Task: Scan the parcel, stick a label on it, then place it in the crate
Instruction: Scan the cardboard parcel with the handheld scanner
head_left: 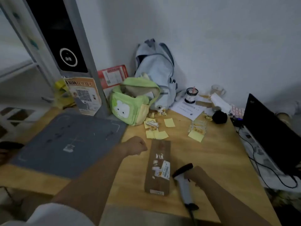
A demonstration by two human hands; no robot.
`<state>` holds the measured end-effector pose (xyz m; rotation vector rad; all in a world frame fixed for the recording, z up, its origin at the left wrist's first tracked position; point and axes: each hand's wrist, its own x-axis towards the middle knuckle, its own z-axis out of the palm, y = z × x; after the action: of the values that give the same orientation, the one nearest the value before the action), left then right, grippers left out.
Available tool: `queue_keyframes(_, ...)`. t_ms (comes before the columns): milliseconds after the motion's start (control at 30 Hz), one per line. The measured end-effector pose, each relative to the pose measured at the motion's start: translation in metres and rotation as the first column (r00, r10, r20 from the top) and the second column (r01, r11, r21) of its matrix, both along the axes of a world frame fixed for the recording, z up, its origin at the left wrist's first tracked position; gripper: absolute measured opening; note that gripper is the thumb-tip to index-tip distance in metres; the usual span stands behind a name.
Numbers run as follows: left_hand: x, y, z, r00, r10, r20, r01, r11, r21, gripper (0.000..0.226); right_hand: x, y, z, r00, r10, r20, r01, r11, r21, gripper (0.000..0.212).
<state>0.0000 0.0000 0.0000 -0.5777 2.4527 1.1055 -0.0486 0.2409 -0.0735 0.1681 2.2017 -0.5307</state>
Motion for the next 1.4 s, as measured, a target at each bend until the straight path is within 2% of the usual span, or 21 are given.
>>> queue_keyframes(100,0.002,0.005,-0.023,0.978,0.01,0.21,-0.017,0.999,0.031,0.034,0.008,-0.009,-0.017,0.999,-0.026,-0.018,0.025,0.996,-0.09,0.05)
queue_keyframes(200,0.006,0.01,-0.05,0.91,-0.06,0.409,0.025,0.996,0.09,0.056,0.019,-0.008,-0.041,0.968,-0.225,-0.111,0.21,0.969,-0.129,0.071)
queue_keyframes(267,0.005,0.011,-0.07,0.908,-0.096,0.408,0.065,0.994,0.09,0.064,0.02,-0.007,-0.048,0.95,-0.286,-0.125,0.273,0.955,-0.115,0.082)
queue_keyframes(333,0.002,0.01,-0.087,0.929,-0.192,0.316,0.192,0.981,0.031,0.064,0.02,-0.008,-0.052,0.927,-0.35,-0.135,0.339,0.935,-0.102,0.085)
queue_keyframes(400,0.002,0.008,-0.095,0.921,-0.296,0.252,0.302,0.953,0.014,0.065,0.024,-0.013,-0.053,0.898,-0.417,-0.137,0.403,0.907,-0.122,0.075)
queue_keyframes(533,0.002,0.003,-0.104,0.842,-0.447,0.302,0.454,0.889,0.05,0.071,0.027,-0.017,-0.063,0.852,-0.5,-0.154,0.471,0.861,-0.191,0.019)
queue_keyframes(567,0.003,0.002,-0.105,0.815,-0.48,0.324,0.491,0.87,0.052,0.071,0.026,-0.018,-0.062,0.848,-0.51,-0.146,0.478,0.854,-0.206,0.011)
queue_keyframes(700,0.003,0.002,-0.102,0.749,-0.568,0.342,0.6,0.8,0.014,0.07,0.019,-0.01,-0.057,0.84,-0.514,-0.173,0.478,0.853,-0.212,0.028)
queue_keyframes(800,0.008,0.013,-0.092,0.735,-0.617,0.282,0.657,0.751,-0.067,0.063,0.012,0.01,-0.055,0.884,-0.432,-0.178,0.409,0.9,-0.152,0.036)
queue_keyframes(867,0.013,0.019,-0.086,0.741,-0.632,0.228,0.655,0.755,-0.033,0.061,0.007,0.022,-0.051,0.901,-0.393,-0.182,0.376,0.918,-0.124,0.038)
queue_keyframes(1000,0.019,0.021,-0.076,0.746,-0.645,0.163,0.651,0.759,0.023,0.064,-0.008,0.023,-0.019,0.927,-0.342,-0.156,0.312,0.931,-0.187,0.021)
queue_keyframes(1100,0.021,0.019,-0.07,0.764,-0.628,0.147,0.631,0.775,0.028,0.065,-0.021,0.012,0.016,0.987,-0.072,-0.143,0.042,0.979,-0.199,0.023)
queue_keyframes(1167,0.022,0.019,-0.068,0.771,-0.615,0.166,0.617,0.786,0.041,0.065,-0.023,0.002,0.038,0.972,0.16,-0.169,-0.18,0.978,-0.106,0.028)
queue_keyframes(1233,0.024,0.02,-0.072,0.777,-0.611,0.153,0.609,0.791,0.062,0.068,-0.022,-0.007,0.05,0.936,0.314,-0.161,-0.321,0.947,-0.018,0.032)
queue_keyframes(1300,0.024,0.014,-0.088,0.793,-0.588,0.159,0.582,0.809,0.083,0.079,-0.019,-0.016,0.057,0.912,0.394,-0.109,-0.392,0.919,0.044,0.027)
queue_keyframes(1367,0.023,0.006,-0.106,0.788,-0.583,0.197,0.587,0.808,0.043,0.089,-0.015,-0.023,0.059,0.908,0.417,-0.038,-0.413,0.906,0.09,0.011)
queue_keyframes(1400,0.023,0.003,-0.113,0.791,-0.57,0.221,0.581,0.814,0.022,0.092,-0.015,-0.026,0.06,0.912,0.411,-0.002,-0.409,0.907,0.102,0.013)
